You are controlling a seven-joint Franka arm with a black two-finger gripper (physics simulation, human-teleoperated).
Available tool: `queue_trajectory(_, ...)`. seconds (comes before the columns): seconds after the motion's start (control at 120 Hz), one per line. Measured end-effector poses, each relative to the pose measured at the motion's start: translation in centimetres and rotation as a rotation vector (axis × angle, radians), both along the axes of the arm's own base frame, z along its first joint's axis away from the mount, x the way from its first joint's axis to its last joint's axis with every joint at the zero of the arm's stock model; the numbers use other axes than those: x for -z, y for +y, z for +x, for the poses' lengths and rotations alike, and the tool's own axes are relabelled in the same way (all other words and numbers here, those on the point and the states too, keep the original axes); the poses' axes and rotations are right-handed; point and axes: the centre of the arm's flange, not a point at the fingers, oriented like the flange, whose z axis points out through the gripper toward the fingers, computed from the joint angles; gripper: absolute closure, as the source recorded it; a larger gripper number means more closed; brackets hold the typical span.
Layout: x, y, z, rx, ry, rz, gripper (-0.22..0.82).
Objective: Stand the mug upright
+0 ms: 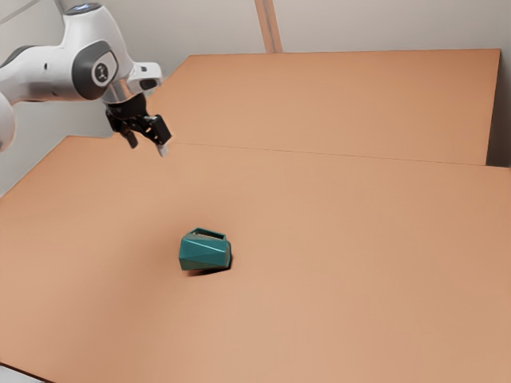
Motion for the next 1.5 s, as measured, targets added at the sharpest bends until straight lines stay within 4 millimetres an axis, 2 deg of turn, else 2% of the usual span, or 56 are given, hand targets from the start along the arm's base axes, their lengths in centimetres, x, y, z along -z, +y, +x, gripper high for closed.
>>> queue_trajectory(0.1,-0.5,0.7,-0.5,-0.021,-0.013,-0.023,0.00)
queue_trajectory(0.217,-1.4,1.1,-4.6,-0.065,-0.035,-0.128,0.00)
queue_trajectory(0.308,-1.2,4.6,-7.3,-0.166,-0.041,-0.197,0.00)
queue_trajectory(0.4,0.7,8.0,-9.6,-0.280,-0.008,-0.292,0.00)
queue_trajectory(0.467,3.2,9.3,-11.3,-0.350,0.041,-0.373,0.00)
queue_trajectory(0.558,6.7,10.1,-13.0,-0.431,0.103,-0.487,0.00)
queue_trajectory(0.658,9.6,10.0,-14.0,-0.485,0.154,-0.583,0.00)
queue_trajectory(0.908,16.8,9.0,-13.0,-0.552,0.279,-0.715,0.00)
queue_trajectory(1.008,18.8,8.3,-12.5,-0.566,0.301,-0.768,0.00)
queue_trajectory(1.267,21.5,6.8,-12.4,-0.576,0.325,-0.862,0.00)
queue_trajectory(1.5,23.5,4.1,-11.2,-0.557,0.343,-0.920,0.00)
